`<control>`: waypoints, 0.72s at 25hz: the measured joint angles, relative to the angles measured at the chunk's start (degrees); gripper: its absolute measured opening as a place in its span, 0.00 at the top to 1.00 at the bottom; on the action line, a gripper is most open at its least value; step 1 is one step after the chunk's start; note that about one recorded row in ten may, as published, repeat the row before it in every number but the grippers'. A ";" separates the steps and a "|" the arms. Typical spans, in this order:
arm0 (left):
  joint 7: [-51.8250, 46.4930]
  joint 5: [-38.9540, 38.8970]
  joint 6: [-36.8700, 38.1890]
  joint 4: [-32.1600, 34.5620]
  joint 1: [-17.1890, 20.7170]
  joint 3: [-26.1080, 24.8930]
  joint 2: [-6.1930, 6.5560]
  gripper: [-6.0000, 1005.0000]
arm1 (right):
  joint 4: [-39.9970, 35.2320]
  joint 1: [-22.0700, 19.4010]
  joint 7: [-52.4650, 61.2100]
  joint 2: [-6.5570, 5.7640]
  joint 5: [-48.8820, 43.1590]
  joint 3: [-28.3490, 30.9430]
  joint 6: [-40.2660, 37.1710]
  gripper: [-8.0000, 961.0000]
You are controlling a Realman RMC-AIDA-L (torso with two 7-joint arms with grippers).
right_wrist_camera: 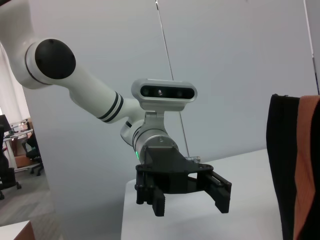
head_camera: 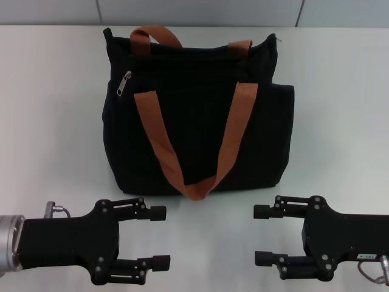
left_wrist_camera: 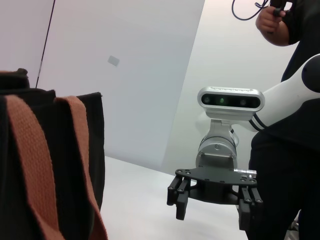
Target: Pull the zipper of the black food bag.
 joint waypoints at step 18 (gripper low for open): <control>-0.05 -0.26 2.03 0.01 0.51 -0.56 -0.03 0.22 | 0.00 0.24 0.00 0.01 0.01 0.00 -0.15 0.27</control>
